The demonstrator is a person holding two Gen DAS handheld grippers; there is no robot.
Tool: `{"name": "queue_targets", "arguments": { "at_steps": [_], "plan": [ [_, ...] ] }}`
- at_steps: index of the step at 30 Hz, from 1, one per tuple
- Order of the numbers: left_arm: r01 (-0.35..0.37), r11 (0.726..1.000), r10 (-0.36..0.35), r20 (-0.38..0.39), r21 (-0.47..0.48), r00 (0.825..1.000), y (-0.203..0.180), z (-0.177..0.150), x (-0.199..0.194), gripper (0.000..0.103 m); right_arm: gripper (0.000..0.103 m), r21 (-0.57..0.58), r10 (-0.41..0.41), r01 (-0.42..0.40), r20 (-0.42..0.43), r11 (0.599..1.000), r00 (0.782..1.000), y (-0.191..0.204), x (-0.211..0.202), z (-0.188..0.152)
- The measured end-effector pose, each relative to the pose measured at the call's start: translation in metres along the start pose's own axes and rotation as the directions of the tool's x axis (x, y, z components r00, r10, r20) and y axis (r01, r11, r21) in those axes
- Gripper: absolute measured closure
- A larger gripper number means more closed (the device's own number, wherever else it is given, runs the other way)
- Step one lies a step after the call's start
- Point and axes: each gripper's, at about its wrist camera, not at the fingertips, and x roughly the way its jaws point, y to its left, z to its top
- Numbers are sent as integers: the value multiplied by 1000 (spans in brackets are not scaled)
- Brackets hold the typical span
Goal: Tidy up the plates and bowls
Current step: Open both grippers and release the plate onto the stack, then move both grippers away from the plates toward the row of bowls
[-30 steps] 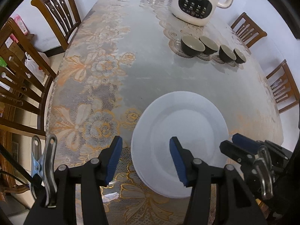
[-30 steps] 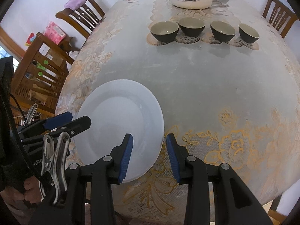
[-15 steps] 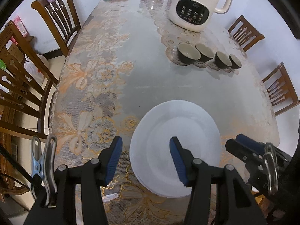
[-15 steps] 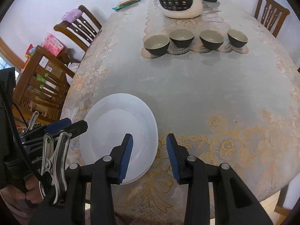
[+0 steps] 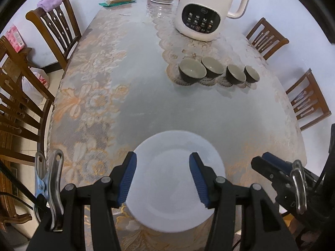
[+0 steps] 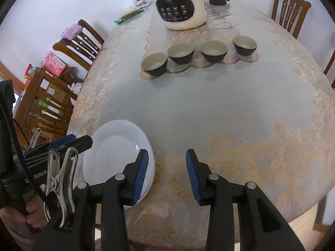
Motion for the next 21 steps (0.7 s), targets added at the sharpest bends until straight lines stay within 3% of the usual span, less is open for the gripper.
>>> {"name": "queue_targets", "arguments": {
  "at_steps": [21],
  "plan": [
    [-7,994,3,-34,-107,999,-41,61,41,48,65,12,18,-17,-39,1000,999,-69,17,53]
  ]
}}
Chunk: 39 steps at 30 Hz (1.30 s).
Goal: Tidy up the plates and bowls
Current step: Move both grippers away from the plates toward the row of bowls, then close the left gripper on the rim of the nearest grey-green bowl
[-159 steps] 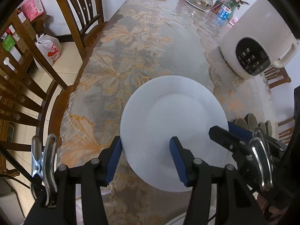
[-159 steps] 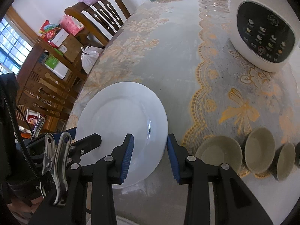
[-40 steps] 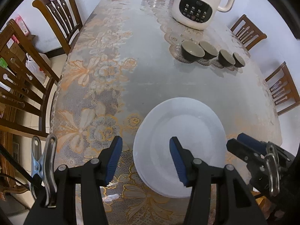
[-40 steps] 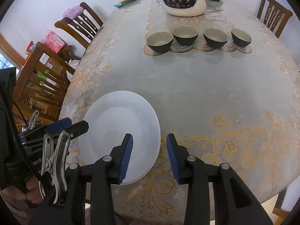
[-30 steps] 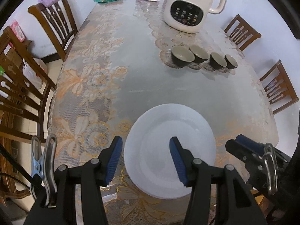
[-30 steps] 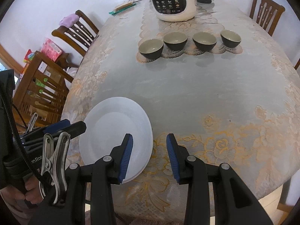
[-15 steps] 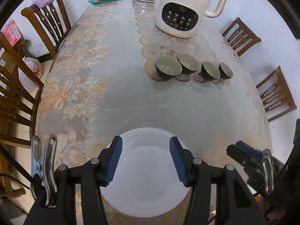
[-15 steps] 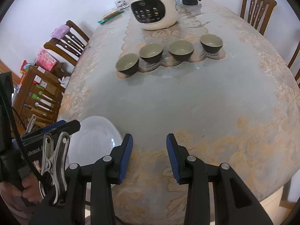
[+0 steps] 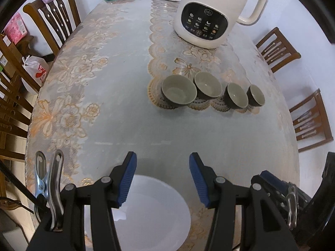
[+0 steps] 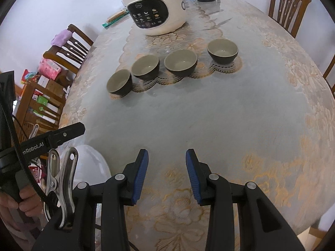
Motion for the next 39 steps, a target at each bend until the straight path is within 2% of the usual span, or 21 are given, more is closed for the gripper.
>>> {"name": "queue_targets", "arguments": {
  "at_steps": [12,17,21,23,27,33,36,38,39],
  "plan": [
    [-66,998,66,6,-23,998,0,33,20,48,64,-64,61,-64,-39,996,997,9,29,37],
    [-68,997,69,19,-31,997,4,48,21,48,65,-56,99,-103,-55,993,994,19,45,53],
    [-72,997,72,28,-5,997,5,59,23,49,65,-28,134,-137,-83,990,988,26,60,63],
    [-72,997,71,28,26,997,3,64,26,52,65,-25,144,-147,-93,989,985,31,67,68],
    [-64,995,62,27,82,998,-1,73,34,54,69,-38,165,-169,-83,985,983,40,74,77],
    [-48,993,47,13,108,999,-1,86,50,56,75,-19,167,-168,-66,986,984,46,86,91],
    [-46,992,47,-4,114,999,1,91,60,64,78,-24,170,-172,-68,985,983,49,93,97],
    [-43,992,45,-16,115,999,3,93,65,76,79,-29,173,-175,-64,984,983,51,96,99],
    [-31,993,34,-20,112,999,4,93,67,77,79,-31,172,-174,-62,984,983,52,97,99]
  ]
}}
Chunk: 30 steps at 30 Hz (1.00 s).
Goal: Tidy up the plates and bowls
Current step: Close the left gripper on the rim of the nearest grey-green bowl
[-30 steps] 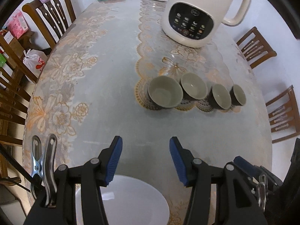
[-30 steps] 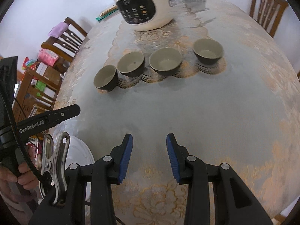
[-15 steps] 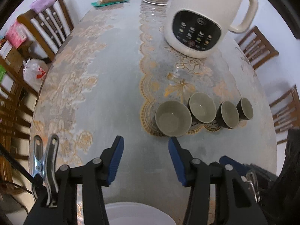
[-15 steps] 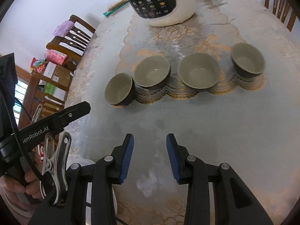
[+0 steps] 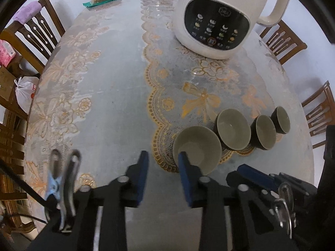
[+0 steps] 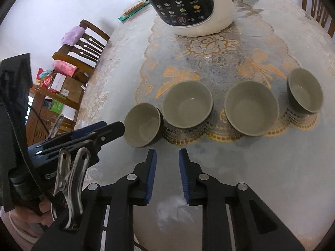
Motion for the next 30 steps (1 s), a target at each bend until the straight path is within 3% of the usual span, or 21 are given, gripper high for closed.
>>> {"name": "queue_targets", "arguments": {
  "at_steps": [17,30],
  "plan": [
    [48,999,-48,-63,-2,997,-1,-3,32,81,86,12,-5,5,-18,1000,1000,-1,23,6],
    [55,998,-55,-23,-27,998,8,1,24,83,88,-23,-30,30,-16,999,999,0,31,5]
  ]
}}
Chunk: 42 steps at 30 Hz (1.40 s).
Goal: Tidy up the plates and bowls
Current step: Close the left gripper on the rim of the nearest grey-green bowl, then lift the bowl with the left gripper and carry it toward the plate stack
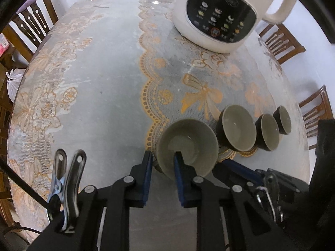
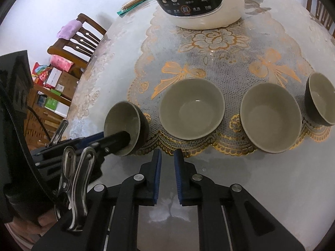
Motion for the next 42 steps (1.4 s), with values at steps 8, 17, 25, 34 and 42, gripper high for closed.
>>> {"name": "queue_targets", "arguments": {
  "at_steps": [8,17,25,34,42],
  "plan": [
    [4,1000,-4,-5,-5,1000,2,1,1,83,88,25,20,-20,7,999,1000,-2,-3,-2],
    [18,1000,-18,3,-17,1000,6,3,-3,83,87,63,104,-108,64,992,992,5,-29,-1],
    [25,1000,-25,-4,-6,1000,6,1,2,83,86,88,90,-94,58,992,994,1,-11,6],
    [26,1000,-26,-3,-18,1000,9,-1,1,86,86,70,84,-89,70,994,994,5,-6,12],
    [51,998,-51,-7,-23,999,11,-7,-4,93,89,84,144,-148,52,985,988,5,-2,7]
  ]
}}
